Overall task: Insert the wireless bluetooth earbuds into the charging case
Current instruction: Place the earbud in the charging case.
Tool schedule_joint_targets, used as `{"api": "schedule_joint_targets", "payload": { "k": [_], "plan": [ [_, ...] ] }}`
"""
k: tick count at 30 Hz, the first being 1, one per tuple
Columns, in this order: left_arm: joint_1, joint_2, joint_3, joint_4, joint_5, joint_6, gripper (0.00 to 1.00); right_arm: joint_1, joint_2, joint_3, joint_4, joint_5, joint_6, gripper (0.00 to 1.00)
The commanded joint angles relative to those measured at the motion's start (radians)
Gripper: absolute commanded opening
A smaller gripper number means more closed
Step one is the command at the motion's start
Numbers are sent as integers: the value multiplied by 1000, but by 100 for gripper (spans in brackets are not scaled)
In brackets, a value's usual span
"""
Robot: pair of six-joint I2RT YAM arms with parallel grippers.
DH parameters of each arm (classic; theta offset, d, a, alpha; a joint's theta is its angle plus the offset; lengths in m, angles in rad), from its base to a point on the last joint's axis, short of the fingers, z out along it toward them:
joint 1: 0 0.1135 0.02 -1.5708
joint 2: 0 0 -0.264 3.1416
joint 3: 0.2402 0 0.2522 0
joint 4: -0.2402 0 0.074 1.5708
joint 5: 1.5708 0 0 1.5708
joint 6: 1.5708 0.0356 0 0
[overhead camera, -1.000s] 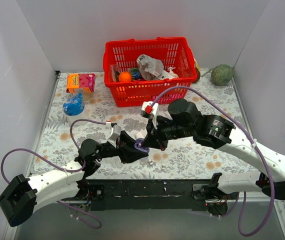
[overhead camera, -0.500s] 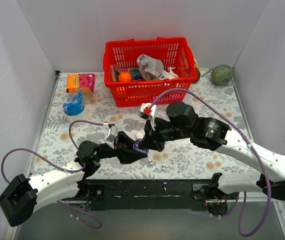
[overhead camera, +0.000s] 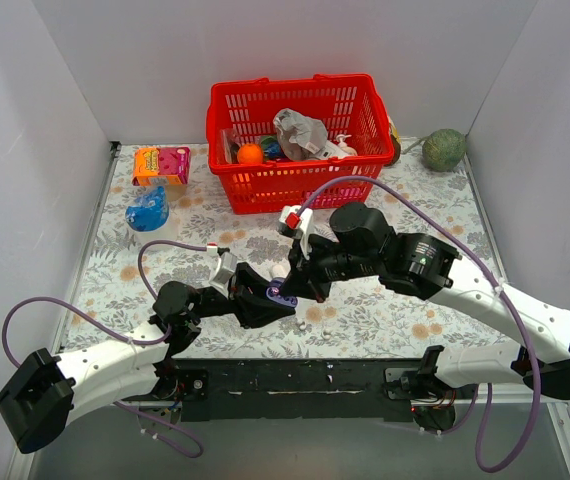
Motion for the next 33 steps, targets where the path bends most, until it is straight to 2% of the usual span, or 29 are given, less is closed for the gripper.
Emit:
{"api": "schedule_joint_targets", "payload": {
  "k": [1,12,20,33],
  "plan": [
    [-4,-27,10,-14,-9,29,0,0,20,52,-41,22,5,1],
    [-4,-27,12,-34,1,36,0,0,63,107,-70,16,5,1],
    [-4,-46,20,-111,2,93,0,0,130,199,-198,-14,-14,1],
    [-4,-53,30,-105,11,87,0,0,170,210,-201,10,3,1]
  ]
}}
